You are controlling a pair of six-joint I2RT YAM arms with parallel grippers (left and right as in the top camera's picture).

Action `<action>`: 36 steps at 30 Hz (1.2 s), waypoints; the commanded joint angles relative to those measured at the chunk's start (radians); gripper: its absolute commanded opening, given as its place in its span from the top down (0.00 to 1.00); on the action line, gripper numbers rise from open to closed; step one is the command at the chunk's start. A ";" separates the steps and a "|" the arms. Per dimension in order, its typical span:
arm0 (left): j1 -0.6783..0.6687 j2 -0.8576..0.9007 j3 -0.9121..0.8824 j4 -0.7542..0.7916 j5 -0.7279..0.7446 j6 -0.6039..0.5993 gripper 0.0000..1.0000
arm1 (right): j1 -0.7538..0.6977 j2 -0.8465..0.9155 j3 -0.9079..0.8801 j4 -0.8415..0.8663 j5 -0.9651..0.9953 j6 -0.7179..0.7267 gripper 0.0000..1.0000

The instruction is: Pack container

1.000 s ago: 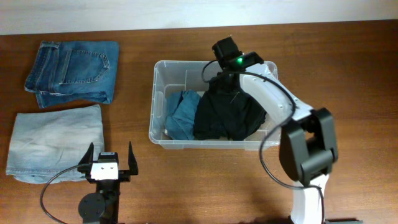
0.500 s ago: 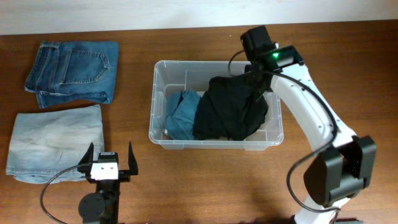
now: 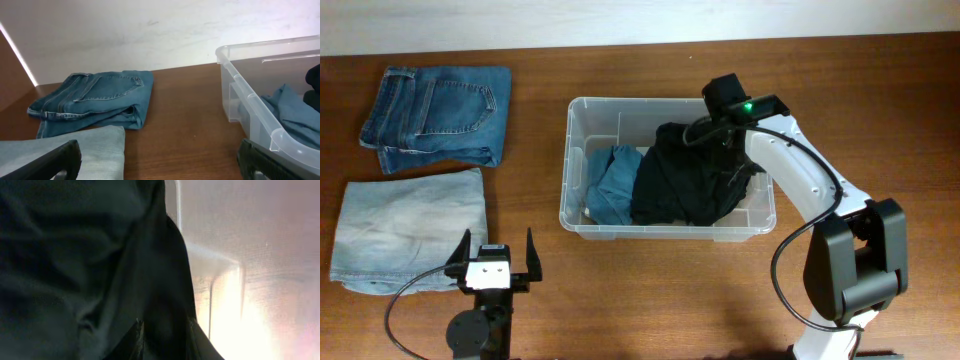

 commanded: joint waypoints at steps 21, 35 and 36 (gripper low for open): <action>-0.003 -0.008 -0.006 -0.002 -0.003 0.013 0.01 | 0.001 -0.057 -0.214 0.111 -0.077 0.029 0.85; -0.003 -0.008 -0.006 -0.002 -0.003 0.013 0.01 | 0.001 -0.194 -0.045 0.158 -0.077 0.028 0.74; -0.003 -0.008 -0.006 -0.002 -0.003 0.013 0.01 | 0.001 -0.186 -0.045 0.166 -0.077 0.028 0.74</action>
